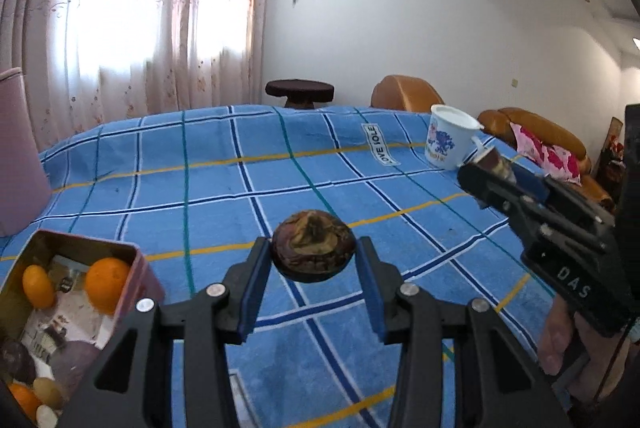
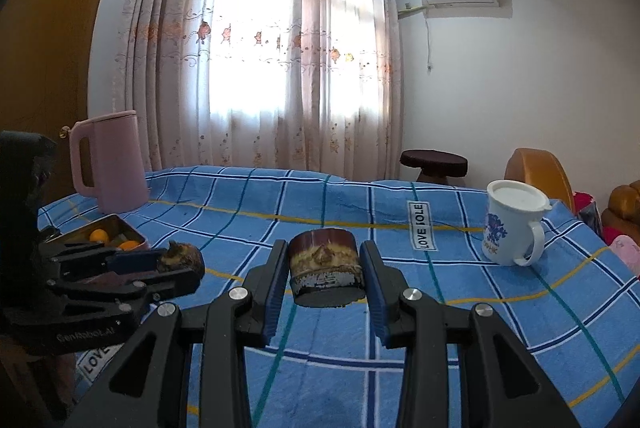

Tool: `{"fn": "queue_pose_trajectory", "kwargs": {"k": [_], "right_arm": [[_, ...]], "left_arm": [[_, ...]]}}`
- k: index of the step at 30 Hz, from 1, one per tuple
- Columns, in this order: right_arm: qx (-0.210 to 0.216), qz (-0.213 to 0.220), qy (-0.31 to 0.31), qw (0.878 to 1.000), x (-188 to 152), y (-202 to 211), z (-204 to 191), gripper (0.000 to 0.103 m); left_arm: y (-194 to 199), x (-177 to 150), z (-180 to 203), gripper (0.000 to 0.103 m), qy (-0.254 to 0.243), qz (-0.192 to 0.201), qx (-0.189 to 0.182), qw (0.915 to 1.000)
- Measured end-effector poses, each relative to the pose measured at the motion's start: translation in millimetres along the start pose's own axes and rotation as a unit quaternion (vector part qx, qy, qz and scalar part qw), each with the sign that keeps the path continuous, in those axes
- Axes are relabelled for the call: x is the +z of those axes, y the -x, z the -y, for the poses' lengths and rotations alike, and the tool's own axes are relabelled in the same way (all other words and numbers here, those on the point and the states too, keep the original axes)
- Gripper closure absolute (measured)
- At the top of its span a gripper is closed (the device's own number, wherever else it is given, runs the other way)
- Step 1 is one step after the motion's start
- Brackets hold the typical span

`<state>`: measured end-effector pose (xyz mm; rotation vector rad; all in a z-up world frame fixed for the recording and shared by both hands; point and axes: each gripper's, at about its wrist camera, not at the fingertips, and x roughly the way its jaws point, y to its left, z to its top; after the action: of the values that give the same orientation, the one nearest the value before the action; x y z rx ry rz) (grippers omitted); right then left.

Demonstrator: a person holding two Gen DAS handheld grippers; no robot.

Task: Organize fruits
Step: 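Carry the dark brown fruit and jar over the pink tin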

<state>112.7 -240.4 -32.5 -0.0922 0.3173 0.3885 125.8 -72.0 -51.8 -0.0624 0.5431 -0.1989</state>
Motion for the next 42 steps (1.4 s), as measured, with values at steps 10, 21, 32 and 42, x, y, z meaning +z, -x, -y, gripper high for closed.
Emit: {"fn": "queue_pose_trajectory", "kwargs": {"k": [10,21,32,42], "right_arm": [[0.088,-0.016,0.012,0.996,7.1,-6.9,-65.1,0.065],[0.168,-0.02,0.057,0.984,23.4,-17.9,-152.7,0.065],[0.216,-0.041,0.12,0.968,14.5,-34.8,-229.2,0.065],[0.228,-0.086,0.138,0.96,1.6,-57.1,-244.8,0.065]], "left_arm": [[56.3,-2.2,-37.0,0.058,0.015,0.033,0.036,0.9987],[102.2,-17.2,-102.9,0.058,0.054,0.048,0.1,0.9923],[117.0,-42.5,-155.3,0.058,0.1,0.036,0.134,0.9853],[110.1,-58.4,-170.8,0.058,0.114,0.008,0.135,0.9843]]}}
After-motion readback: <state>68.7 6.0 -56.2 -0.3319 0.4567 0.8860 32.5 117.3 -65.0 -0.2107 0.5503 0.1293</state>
